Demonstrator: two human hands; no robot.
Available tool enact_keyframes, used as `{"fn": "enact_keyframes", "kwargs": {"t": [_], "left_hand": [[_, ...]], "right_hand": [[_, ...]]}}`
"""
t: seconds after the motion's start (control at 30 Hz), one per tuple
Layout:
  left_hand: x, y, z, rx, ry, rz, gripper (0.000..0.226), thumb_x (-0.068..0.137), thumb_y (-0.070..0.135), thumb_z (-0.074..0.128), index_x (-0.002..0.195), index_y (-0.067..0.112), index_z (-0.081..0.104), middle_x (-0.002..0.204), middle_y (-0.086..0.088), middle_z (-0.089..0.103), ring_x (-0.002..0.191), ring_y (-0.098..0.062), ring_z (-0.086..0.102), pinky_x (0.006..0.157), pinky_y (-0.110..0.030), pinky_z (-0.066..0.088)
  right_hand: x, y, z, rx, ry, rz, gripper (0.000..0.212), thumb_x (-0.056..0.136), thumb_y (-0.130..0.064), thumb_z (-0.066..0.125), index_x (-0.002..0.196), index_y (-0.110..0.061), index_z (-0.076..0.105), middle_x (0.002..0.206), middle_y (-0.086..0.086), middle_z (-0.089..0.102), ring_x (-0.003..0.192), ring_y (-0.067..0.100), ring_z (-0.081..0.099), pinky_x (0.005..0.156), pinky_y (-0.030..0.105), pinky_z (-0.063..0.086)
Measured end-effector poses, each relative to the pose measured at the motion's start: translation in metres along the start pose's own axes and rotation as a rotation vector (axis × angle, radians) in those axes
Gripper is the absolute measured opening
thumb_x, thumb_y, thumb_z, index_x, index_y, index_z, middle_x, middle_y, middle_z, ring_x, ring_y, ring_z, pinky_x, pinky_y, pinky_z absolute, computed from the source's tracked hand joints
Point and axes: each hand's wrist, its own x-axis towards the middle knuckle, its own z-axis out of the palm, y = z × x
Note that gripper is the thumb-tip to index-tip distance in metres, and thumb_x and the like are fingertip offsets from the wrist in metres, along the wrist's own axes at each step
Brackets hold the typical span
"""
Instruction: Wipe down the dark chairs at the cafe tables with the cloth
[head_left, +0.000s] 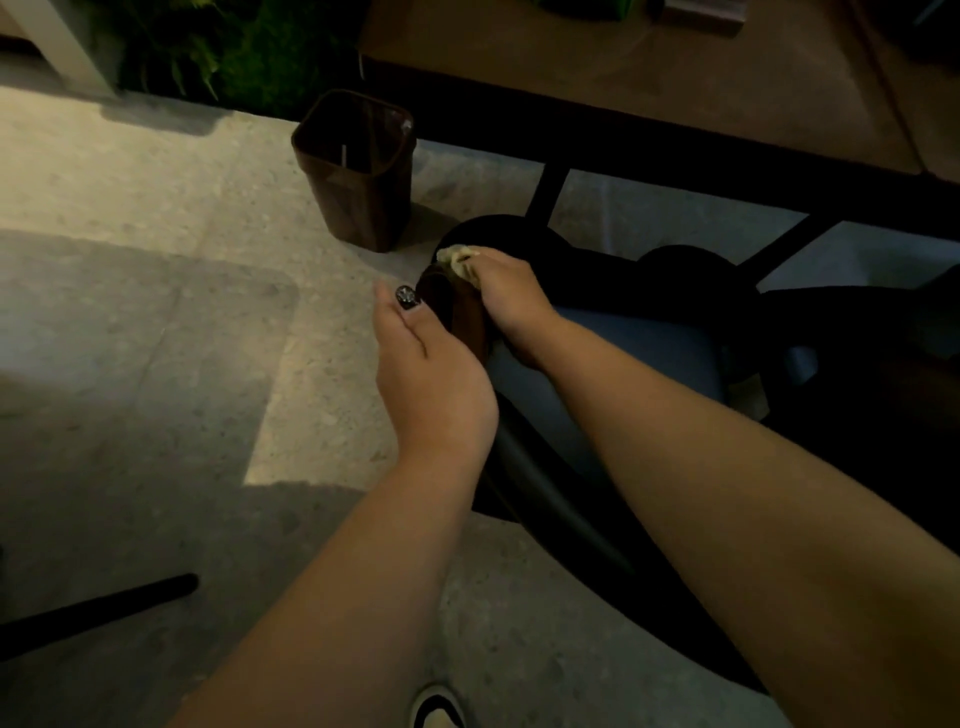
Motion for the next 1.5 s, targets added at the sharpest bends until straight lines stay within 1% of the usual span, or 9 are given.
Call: {"fn": "enact_keyframes", "kwargs": {"t": [0.07, 0.2, 0.47, 0.6, 0.8, 0.9, 1.03, 1.27, 1.5], "left_hand": [[0.000, -0.002, 0.000, 0.012, 0.030, 0.003, 0.052, 0.105, 0.037, 0.025, 0.155, 0.034, 0.008, 0.159, 0.007, 0.025, 0.134, 0.001, 0.025, 0.086, 0.004, 0.016], [0.000, 0.000, 0.002, 0.032, 0.084, 0.042, 0.060, 0.105, 0.032, 0.027, 0.154, 0.029, -0.007, 0.164, -0.002, 0.002, 0.150, -0.016, 0.009, 0.113, -0.021, 0.012], [-0.003, 0.004, 0.001, 0.032, 0.148, 0.076, 0.064, 0.103, 0.046, 0.023, 0.154, 0.026, -0.009, 0.163, -0.002, -0.015, 0.150, -0.017, -0.005, 0.109, -0.022, 0.005], [-0.001, 0.003, 0.002, 0.066, 0.183, 0.111, 0.066, 0.103, 0.045, 0.024, 0.155, 0.020, -0.008, 0.163, -0.004, -0.009, 0.149, -0.014, -0.005, 0.103, -0.016, 0.000], [0.003, 0.000, 0.001, 0.178, 0.135, 0.105, 0.078, 0.099, 0.045, 0.044, 0.156, 0.019, -0.003, 0.163, -0.005, 0.012, 0.148, -0.019, 0.017, 0.110, -0.020, 0.012], [0.006, 0.002, -0.003, 0.255, 0.051, 0.086, 0.083, 0.084, 0.035, 0.066, 0.154, 0.018, 0.023, 0.151, -0.005, 0.041, 0.136, -0.020, 0.041, 0.111, -0.027, 0.031], [0.003, 0.007, 0.000, 0.320, 0.070, 0.072, 0.046, 0.073, 0.026, 0.074, 0.118, 0.020, 0.070, 0.114, -0.001, 0.070, 0.103, -0.017, 0.065, 0.096, -0.034, 0.052], [0.003, 0.015, 0.003, 0.396, 0.155, 0.103, 0.029, 0.069, 0.027, 0.078, 0.097, 0.025, 0.076, 0.104, 0.000, 0.072, 0.095, -0.015, 0.067, 0.087, -0.026, 0.054], [0.003, 0.009, 0.000, 0.235, 0.075, 0.156, 0.046, 0.073, 0.007, 0.070, 0.116, 0.022, 0.071, 0.109, -0.001, 0.070, 0.103, -0.019, 0.064, 0.093, -0.034, 0.054]], "right_hand": [[-0.004, -0.007, -0.004, -0.236, -0.197, -0.211, 0.030, 0.090, -0.006, 0.049, 0.112, -0.006, 0.069, 0.117, 0.006, 0.066, 0.107, 0.014, 0.058, 0.094, 0.020, 0.043], [-0.003, -0.035, -0.004, -0.871, -0.503, -0.416, 0.023, 0.089, -0.016, 0.056, 0.103, -0.011, 0.074, 0.126, 0.000, 0.059, 0.115, 0.011, 0.051, 0.092, 0.015, 0.033], [-0.054, -0.034, -0.016, -0.795, -0.431, -0.498, 0.026, 0.095, -0.007, 0.047, 0.103, 0.003, 0.070, 0.122, 0.014, 0.063, 0.126, 0.023, 0.046, 0.106, 0.025, 0.028], [-0.113, -0.015, -0.027, -0.429, -0.239, -0.351, 0.039, 0.097, -0.004, 0.042, 0.132, -0.014, 0.057, 0.142, -0.001, 0.049, 0.136, 0.008, 0.036, 0.115, 0.018, 0.019], [-0.156, 0.005, -0.050, -0.414, -0.138, -0.267, 0.035, 0.096, -0.009, 0.038, 0.121, -0.017, 0.061, 0.111, 0.004, 0.064, 0.095, 0.016, 0.058, 0.074, 0.020, 0.041], [-0.152, 0.009, -0.051, -0.345, -0.178, -0.209, 0.036, 0.096, -0.013, 0.039, 0.126, -0.019, 0.057, 0.113, 0.005, 0.063, 0.097, 0.019, 0.058, 0.073, 0.024, 0.039], [-0.145, 0.016, -0.056, -0.298, -0.185, -0.175, 0.036, 0.094, -0.013, 0.042, 0.123, -0.020, 0.062, 0.110, 0.005, 0.066, 0.097, 0.020, 0.061, 0.071, 0.026, 0.044], [-0.148, 0.023, -0.065, -0.282, -0.161, -0.166, 0.035, 0.089, -0.014, 0.048, 0.118, -0.020, 0.066, 0.104, 0.005, 0.066, 0.087, 0.021, 0.062, 0.054, 0.020, 0.039], [-0.154, 0.014, -0.063, -0.352, -0.159, -0.227, 0.024, 0.090, -0.016, 0.049, 0.103, -0.019, 0.069, 0.088, 0.002, 0.064, 0.078, 0.020, 0.061, 0.058, 0.025, 0.045]]}}
